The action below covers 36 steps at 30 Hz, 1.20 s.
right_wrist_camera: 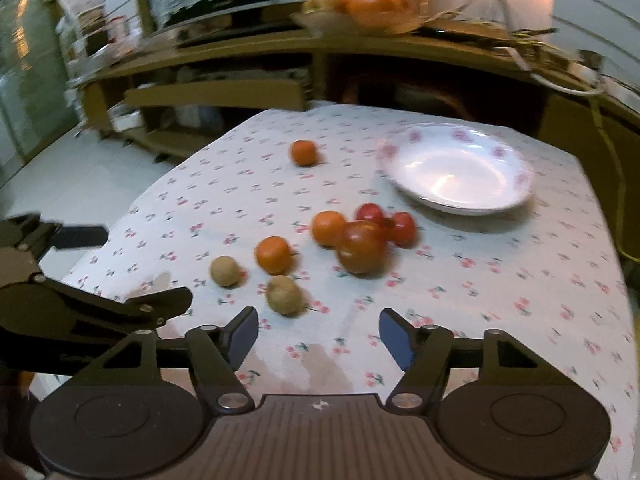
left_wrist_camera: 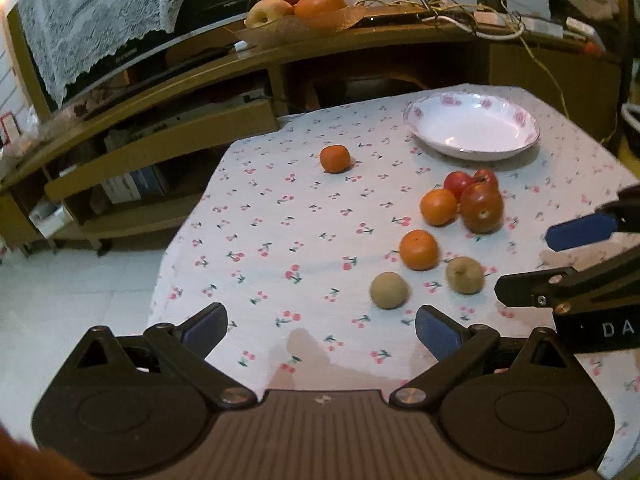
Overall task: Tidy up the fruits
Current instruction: 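Lower the left tool onto a brown kiwi and close while the right tool grasps the other kiwi, then carry the kiwi in the left tool into the white plate and open while the right tool does likewise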
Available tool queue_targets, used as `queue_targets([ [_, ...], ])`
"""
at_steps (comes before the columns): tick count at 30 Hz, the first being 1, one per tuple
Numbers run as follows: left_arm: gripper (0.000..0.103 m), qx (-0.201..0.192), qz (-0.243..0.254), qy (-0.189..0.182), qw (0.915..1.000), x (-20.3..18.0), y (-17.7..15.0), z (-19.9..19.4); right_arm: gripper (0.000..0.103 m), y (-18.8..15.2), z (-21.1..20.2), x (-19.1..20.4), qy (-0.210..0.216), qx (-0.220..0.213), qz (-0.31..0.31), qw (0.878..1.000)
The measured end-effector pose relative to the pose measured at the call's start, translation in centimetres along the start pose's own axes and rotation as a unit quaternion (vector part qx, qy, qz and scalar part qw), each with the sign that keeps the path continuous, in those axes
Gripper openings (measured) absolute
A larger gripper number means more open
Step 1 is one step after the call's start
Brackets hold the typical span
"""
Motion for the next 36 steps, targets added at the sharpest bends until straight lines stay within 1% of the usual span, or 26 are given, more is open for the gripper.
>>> queue_targets([
  [3, 0.103, 0.002, 0.007, 0.001, 1.0000, 0.1, -0.1, 0.7, 0.058, 0.5, 1.3, 0.1, 0.022, 0.014, -0.013, 1.000],
  [4, 0.103, 0.004, 0.006, -0.003, 1.0000, 0.2, -0.1, 0.9, 0.054, 0.6, 1.8, 0.1, 0.027, 0.020, -0.016, 0.999],
  [7, 0.103, 0.006, 0.008, -0.009, 0.9999, 0.3, -0.1, 1.2, 0.044, 0.7, 3.1, 0.0, 0.041, 0.040, -0.021, 0.998],
  [8, 0.102, 0.006, 0.010, -0.010, 0.9999, 0.2, -0.1, 1.3, 0.043, 0.8, 3.5, 0.0, 0.046, 0.045, -0.023, 0.998],
  [11, 0.098, 0.004, 0.010, -0.021, 0.9997, 0.0, 0.0, 1.6, 0.035, 0.7, 4.6, 0.4, 0.059, 0.059, -0.037, 0.996],
  [13, 0.093, 0.007, 0.011, -0.032, 0.9994, -0.3, 0.0, 1.8, 0.029, 0.8, 5.0, 0.7, 0.055, 0.064, -0.053, 0.995],
  [14, 0.089, 0.008, 0.014, -0.038, 0.9991, -0.5, 0.1, 1.9, 0.027, 0.8, 5.1, 0.7, 0.052, 0.066, -0.059, 0.995],
  [15, 0.081, 0.010, 0.017, -0.044, 0.9988, -0.7, 0.2, 2.0, 0.027, 0.9, 5.1, 0.6, 0.056, 0.066, -0.058, 0.995],
  [16, 0.077, 0.014, 0.019, -0.049, 0.9985, -0.9, 0.2, 2.2, 0.027, 1.0, 5.1, 0.4, 0.060, 0.069, -0.055, 0.994],
  [17, 0.067, 0.018, 0.019, -0.057, 0.9980, -1.1, 0.3, 2.3, 0.027, 1.1, 5.0, 0.2, 0.063, 0.070, -0.051, 0.994],
  [18, 0.060, 0.022, 0.016, -0.067, 0.9974, -1.2, 0.4, 2.5, 0.027, 1.2, 4.9, -0.1, 0.063, 0.070, -0.048, 0.994],
  [20, 0.055, 0.027, 0.011, -0.082, 0.9962, -1.7, 0.6, 2.8, 0.026, 1.4, 4.6, -0.5, 0.059, 0.067, -0.043, 0.995],
  [21, 0.053, 0.026, 0.014, -0.087, 0.9958, -2.0, 0.6, 2.8, 0.027, 1.5, 4.4, -0.7, 0.059, 0.065, -0.037, 0.995],
  [25, 0.052, 0.023, 0.030, -0.096, 0.9947, -3.3, 1.0, 3.0, 0.026, 1.7, 3.7, -1.8, 0.058, 0.056, -0.018, 0.997],
  [28, 0.049, 0.024, 0.037, -0.095, 0.9944, -3.9, 1.2, 3.5, 0.027, 1.7, 3.6, -2.5, 0.055, 0.057, -0.008, 0.997],
  [31, 0.043, 0.030, 0.027, -0.102, 0.9939, -3.9, 1.3, 3.9, 0.027, 1.9, 3.4, -2.8, 0.054, 0.055, -0.005, 0.997],
  [33, 0.036, 0.034, 0.022, -0.105, 0.9937, -3.7, 1.3, 4.0, 0.027, 2.0, 3.4, -2.9, 0.053, 0.054, -0.003, 0.997],
  [36, 0.031, 0.037, 0.022, -0.107, 0.9933, -3.7, 1.3, 4.0, 0.027, 2.3, 3.2, -3.3, 0.052, 0.050, 0.002, 0.997],
])
Point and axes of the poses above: each gripper's, at about its wrist camera, not at the fingertips, and z roughly the way its jaws point, x to its left, y to its top, the point moved 5 cm from there along z, roughly the way its jaws point, and after that the axes turned 12 degrees about y, right-handed, at the moved point
